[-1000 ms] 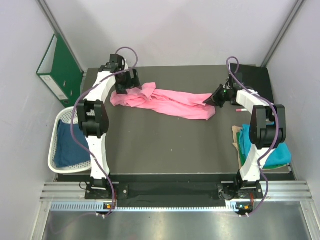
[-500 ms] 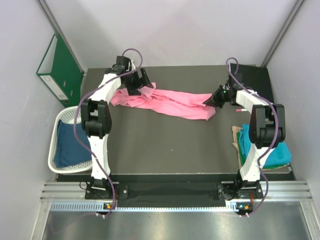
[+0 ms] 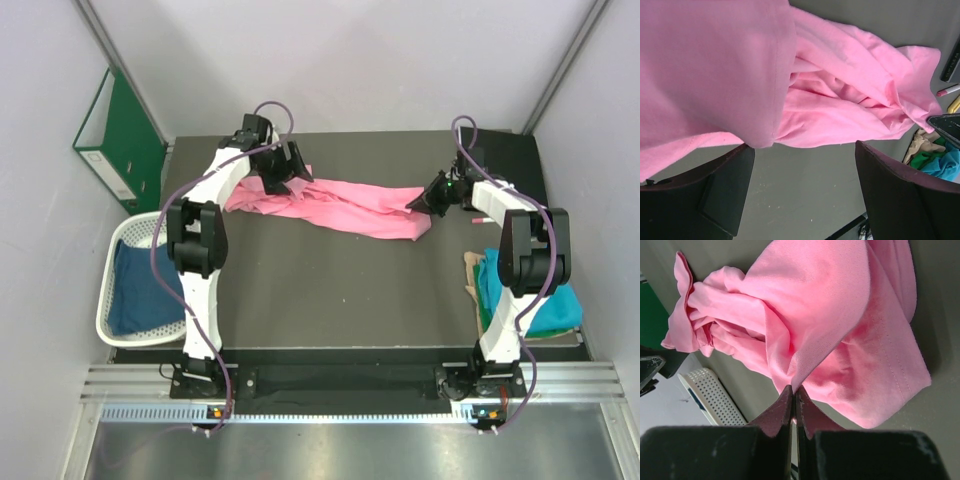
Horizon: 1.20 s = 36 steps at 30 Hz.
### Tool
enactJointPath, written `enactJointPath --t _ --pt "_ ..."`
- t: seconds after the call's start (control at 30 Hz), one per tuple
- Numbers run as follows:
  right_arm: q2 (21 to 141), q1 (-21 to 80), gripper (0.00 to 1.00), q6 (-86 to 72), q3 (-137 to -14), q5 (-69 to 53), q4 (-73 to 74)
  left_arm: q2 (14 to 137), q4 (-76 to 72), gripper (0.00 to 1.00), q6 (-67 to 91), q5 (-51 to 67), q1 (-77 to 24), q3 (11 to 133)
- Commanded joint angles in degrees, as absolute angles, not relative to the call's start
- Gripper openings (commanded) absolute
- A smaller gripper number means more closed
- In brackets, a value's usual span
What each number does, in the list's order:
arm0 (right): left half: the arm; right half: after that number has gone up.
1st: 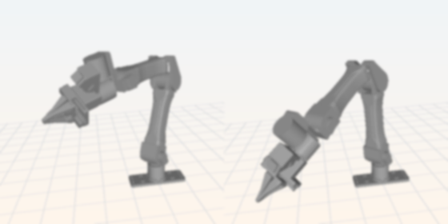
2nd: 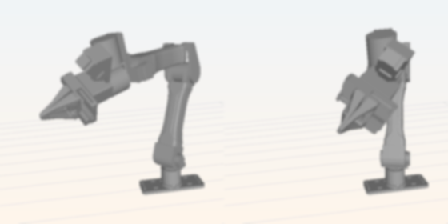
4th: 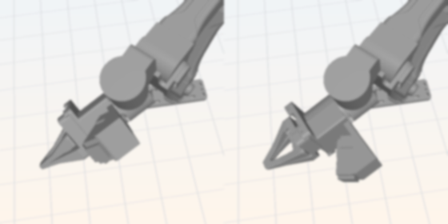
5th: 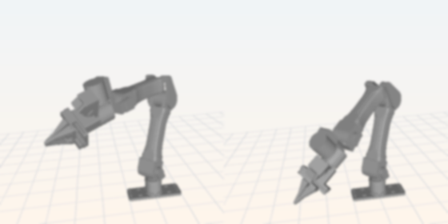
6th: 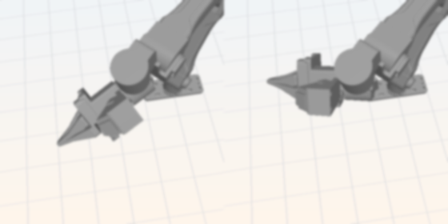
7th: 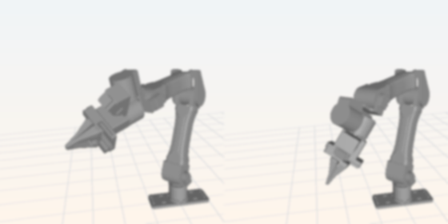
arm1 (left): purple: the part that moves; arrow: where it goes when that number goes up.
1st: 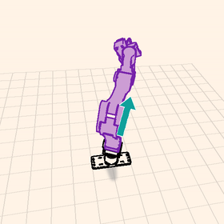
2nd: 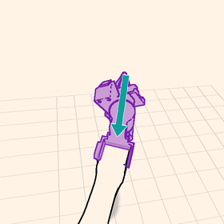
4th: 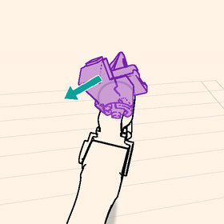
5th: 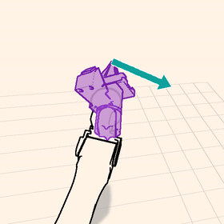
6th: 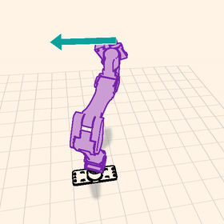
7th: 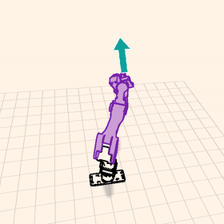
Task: Fold and stack the t-shirts
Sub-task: Flatten out the tshirt
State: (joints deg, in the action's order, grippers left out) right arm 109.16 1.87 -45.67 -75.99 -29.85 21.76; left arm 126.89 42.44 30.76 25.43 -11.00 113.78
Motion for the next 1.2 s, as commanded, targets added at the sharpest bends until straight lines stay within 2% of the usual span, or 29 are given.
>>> enactJointPath --t 0.0,0.27,0.4,0.5,0.53,0.63,0.67,0.93,1.17 --pt "108.54 1.85 0.0 -46.23 -74.97 -30.32 19.16 125.59 46.93 0.85 31.73 23.3 -11.42 114.87" --pt "108.46 1.76 0.0 -46.23 -74.53 -30.41 18.63 128.31 44.83 0.84 31.38 20.48 -11.78 115.92" --pt "107.76 1.84 0.0 -46.4 -73.39 -30.32 18.11 131.65 44.65 0.73 30.76 18.63 -11.78 119.61" --pt "107.4 1.76 0.0 -46.67 -72.51 -30.32 17.67 134.2 45.44 0.53 30.67 18.72 -11.78 122.86" --pt "107.32 1.67 0.0 -46.84 -72.42 -30.24 17.58 134.56 45.53 0.39 30.5 18.72 -11.78 123.48" --pt "107.23 1.76 0.0 -46.93 -72.42 -30.32 17.4 134.56 45.44 0.16 30.15 18.02 -11.69 124.8" --pt "107.23 1.76 0.0 -46.85 -72.51 -30.32 17.32 134.39 45.35 0.0 30.06 17.76 -11.69 125.24" --pt "106.09 1.76 0.0 -45.62 -76.72 -29.89 17.84 126.49 45.35 0.0 30.06 15.29 -8.44 125.68" --pt "103.98 1.76 0.0 -38.51 -93.13 -25.93 22.41 117.09 43.86 0.0 30.41 14.15 -2.03 128.93"
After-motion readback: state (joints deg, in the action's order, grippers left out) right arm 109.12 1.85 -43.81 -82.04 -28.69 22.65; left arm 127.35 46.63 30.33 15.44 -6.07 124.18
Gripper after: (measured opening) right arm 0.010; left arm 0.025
